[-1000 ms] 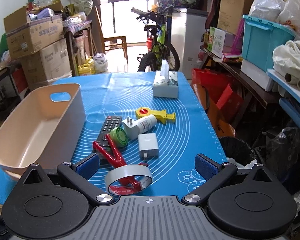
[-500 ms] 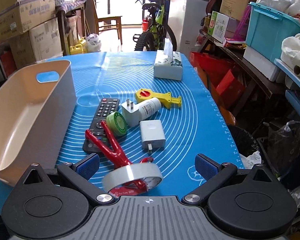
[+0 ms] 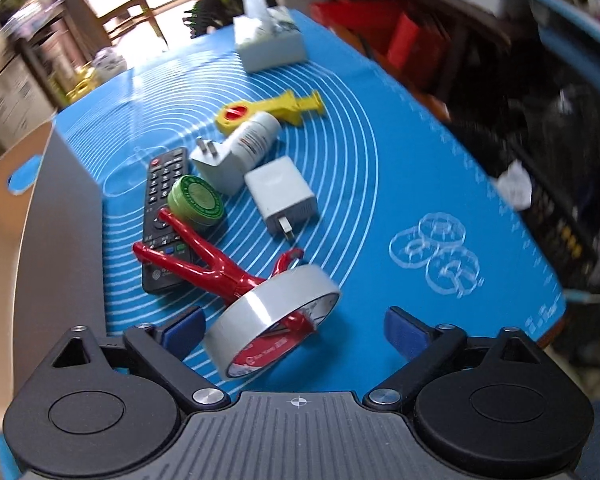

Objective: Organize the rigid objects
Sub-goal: 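Move the left tool to the basket rim and close on it while the right tool grasps the tape roll, then carry the tape roll with the right tool into the basket and release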

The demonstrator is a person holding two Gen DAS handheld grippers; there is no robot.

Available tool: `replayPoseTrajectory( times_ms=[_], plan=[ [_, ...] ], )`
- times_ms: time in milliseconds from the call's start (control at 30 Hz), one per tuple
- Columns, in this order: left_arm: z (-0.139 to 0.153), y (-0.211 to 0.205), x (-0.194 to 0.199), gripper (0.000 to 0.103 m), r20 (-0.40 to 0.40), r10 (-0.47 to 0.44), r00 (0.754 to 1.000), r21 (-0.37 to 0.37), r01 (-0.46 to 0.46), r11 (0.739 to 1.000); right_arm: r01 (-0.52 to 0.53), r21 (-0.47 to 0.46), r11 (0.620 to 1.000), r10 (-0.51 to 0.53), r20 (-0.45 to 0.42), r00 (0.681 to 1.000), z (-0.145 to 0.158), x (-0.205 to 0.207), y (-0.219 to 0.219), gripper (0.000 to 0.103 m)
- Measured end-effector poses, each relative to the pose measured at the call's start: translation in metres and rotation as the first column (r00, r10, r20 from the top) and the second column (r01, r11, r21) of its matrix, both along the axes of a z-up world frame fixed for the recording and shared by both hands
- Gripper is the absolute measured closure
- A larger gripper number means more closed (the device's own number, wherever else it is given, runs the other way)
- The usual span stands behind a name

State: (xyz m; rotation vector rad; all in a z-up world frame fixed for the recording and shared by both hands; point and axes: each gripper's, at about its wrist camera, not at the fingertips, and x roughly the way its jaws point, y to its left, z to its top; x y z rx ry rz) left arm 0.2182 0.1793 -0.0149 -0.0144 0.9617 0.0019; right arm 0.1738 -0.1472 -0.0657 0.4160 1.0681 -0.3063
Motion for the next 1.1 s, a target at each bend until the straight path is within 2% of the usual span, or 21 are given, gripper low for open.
replayPoseTrajectory(
  times_ms=[133,200,267,367,600,700,800,1100],
  plan=[
    [-0.001,0.003,0.002,0.044,-0.007,0.009,1.000,-0.013,-0.009,1.000,0.004,0.032,0.999,-0.004,-0.006,1.000,-0.004,0.002,0.005,0.026],
    [-0.002,0.003,0.002,0.050,-0.013,0.007,1.000,-0.017,-0.008,1.000,-0.008,0.038,0.999,0.008,0.000,1.000,-0.004,0.002,0.007,0.039],
    [-0.004,0.002,0.004,0.065,-0.025,0.003,1.000,-0.024,-0.003,1.000,-0.021,0.046,0.999,0.020,0.008,1.000,-0.002,0.002,0.007,0.049],
    [-0.008,0.001,0.006,0.075,-0.044,0.002,0.999,-0.028,-0.004,1.000,-0.033,0.036,0.999,0.032,0.014,0.999,0.000,0.002,0.006,0.071],
    [-0.010,0.008,0.007,0.086,-0.058,0.024,0.998,-0.036,-0.026,0.999,-0.081,-0.024,0.996,0.082,0.058,0.995,0.007,-0.002,0.004,0.074],
    [-0.011,0.011,0.008,0.098,-0.065,0.044,0.997,-0.021,-0.046,0.999,-0.102,-0.051,0.994,0.106,0.079,0.991,0.013,-0.002,0.003,0.074],
    [-0.012,0.016,0.008,0.099,-0.071,0.051,0.996,-0.046,-0.054,0.997,-0.114,-0.080,0.990,0.122,0.098,0.988,0.020,-0.003,0.002,0.074],
    [-0.012,0.015,0.007,0.099,-0.073,0.049,0.996,-0.047,-0.053,0.998,-0.158,-0.166,0.973,0.176,0.102,0.979,0.031,-0.002,-0.006,0.074]
  ],
)
